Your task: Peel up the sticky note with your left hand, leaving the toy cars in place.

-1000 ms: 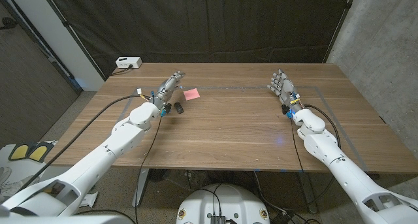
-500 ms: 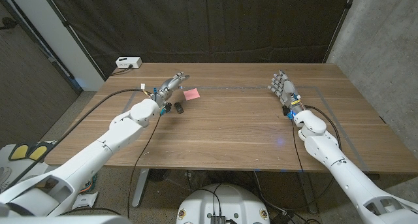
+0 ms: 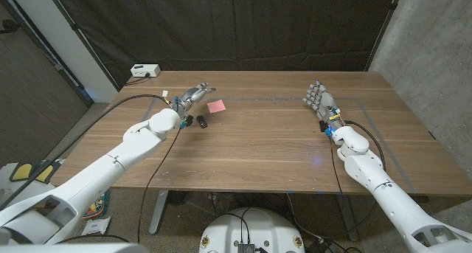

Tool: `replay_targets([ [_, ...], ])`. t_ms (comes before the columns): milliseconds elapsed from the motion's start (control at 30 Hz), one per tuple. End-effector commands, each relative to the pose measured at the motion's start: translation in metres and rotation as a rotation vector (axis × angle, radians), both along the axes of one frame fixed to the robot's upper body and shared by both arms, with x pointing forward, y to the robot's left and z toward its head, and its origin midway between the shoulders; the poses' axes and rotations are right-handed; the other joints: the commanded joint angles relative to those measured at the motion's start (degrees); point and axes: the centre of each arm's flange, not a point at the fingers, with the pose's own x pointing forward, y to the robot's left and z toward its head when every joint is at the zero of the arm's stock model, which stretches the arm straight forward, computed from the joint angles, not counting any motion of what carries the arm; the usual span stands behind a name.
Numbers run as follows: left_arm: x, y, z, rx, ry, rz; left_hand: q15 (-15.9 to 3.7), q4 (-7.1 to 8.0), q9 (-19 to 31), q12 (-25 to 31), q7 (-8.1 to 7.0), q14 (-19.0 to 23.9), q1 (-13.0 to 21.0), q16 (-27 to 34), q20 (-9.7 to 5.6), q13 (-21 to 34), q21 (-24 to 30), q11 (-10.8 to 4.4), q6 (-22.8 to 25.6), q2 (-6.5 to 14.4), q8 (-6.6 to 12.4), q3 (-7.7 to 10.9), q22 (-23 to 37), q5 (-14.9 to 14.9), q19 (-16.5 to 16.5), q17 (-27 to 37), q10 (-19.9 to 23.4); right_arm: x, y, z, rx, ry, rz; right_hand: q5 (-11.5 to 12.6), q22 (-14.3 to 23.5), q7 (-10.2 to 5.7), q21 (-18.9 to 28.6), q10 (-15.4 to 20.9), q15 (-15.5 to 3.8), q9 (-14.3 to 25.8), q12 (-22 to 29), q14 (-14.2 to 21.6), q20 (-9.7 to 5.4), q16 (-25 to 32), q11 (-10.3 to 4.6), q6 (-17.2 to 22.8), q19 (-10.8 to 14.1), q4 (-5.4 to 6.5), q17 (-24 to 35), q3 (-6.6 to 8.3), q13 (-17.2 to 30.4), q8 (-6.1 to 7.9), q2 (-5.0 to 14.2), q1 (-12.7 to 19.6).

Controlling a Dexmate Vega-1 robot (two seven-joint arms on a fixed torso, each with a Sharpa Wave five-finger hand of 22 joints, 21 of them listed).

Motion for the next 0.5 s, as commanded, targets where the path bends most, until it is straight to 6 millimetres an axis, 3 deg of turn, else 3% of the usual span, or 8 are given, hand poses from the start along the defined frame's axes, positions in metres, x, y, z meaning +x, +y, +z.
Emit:
replay_targets([
  [33,-0.009,-0.007,0.015,0.157,0.009,0.109,-0.15,-0.96,0.3,0.5,0.08,1.3,1.8,0.3,0.17,0.3,0.0,-0.41,1.7,0.1,0.42,0.31,0.2,0.1,1.2,0.3,1.2,0.000,-0.001,-0.005,0.010,-0.002,0.005,-0.3,0.3,-0.10,0.1,0.6,0.16,0.3,0.2,0.5,0.37,0.4,0.38,0.5,0.1,0.08,0.1,0.47,0.3,0.49,-0.06,0.6],
  [200,-0.010,-0.013,0.021,0.231,0.011,0.162,-1.41,-2.12,0.3,1.2,-0.48,3.1,5.0,0.4,-0.80,0.2,0.0,-1.41,6.4,-0.5,1.21,0.44,0.1,0.0,3.5,0.2,4.6,-0.001,-0.003,-0.006,0.012,-0.006,0.006,-0.4,0.3,-0.12,0.1,0.9,0.20,0.3,0.3,0.7,0.46,0.4,0.55,0.6,0.0,0.08,0.1,0.51,0.3,0.49,-0.06,0.6],
  [500,-0.010,-0.025,0.031,0.323,0.005,0.231,-2.51,-2.32,0.3,1.8,-0.93,6.9,8.4,1.0,-1.00,0.2,0.2,-2.52,10.3,-1.7,1.43,0.00,0.1,-0.3,7.0,0.2,8.3,-0.004,-0.006,-0.010,0.016,-0.010,0.007,-0.6,0.3,-0.12,0.1,1.2,0.27,0.3,0.3,0.8,0.48,0.4,0.60,0.8,0.1,0.09,0.1,0.56,0.3,0.49,-0.11,0.6],
])
